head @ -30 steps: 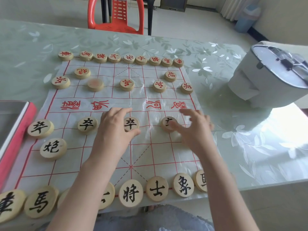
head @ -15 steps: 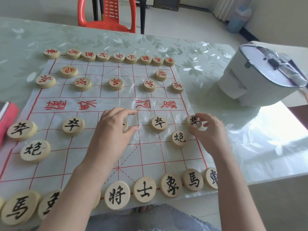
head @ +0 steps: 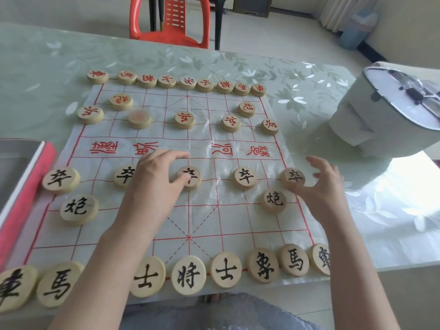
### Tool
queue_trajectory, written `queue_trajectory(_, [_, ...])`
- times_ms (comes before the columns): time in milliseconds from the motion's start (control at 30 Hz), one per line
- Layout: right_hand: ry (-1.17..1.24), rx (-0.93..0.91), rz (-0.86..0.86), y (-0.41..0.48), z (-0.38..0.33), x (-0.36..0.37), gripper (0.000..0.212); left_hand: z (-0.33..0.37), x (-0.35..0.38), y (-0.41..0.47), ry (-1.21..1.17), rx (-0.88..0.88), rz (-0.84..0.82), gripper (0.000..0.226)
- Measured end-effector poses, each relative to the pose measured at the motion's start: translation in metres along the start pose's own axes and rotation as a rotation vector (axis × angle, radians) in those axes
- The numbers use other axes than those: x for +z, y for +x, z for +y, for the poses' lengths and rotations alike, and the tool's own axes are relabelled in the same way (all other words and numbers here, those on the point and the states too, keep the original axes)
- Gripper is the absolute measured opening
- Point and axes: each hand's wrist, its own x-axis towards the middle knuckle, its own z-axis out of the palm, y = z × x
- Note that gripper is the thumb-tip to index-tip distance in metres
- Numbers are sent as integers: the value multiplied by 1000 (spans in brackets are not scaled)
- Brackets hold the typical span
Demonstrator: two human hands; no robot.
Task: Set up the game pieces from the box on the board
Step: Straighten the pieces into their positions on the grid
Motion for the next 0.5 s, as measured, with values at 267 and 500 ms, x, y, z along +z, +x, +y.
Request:
queue_trajectory(267, [112, -427, -166, -47, -102, 57, 35, -61, -63, -1, 32, -203, 232, 34])
queue_trajectory(500, [6, -549, -291, -81, -160, 120, 44, -118, -98, -15, 224, -231, 292, 32])
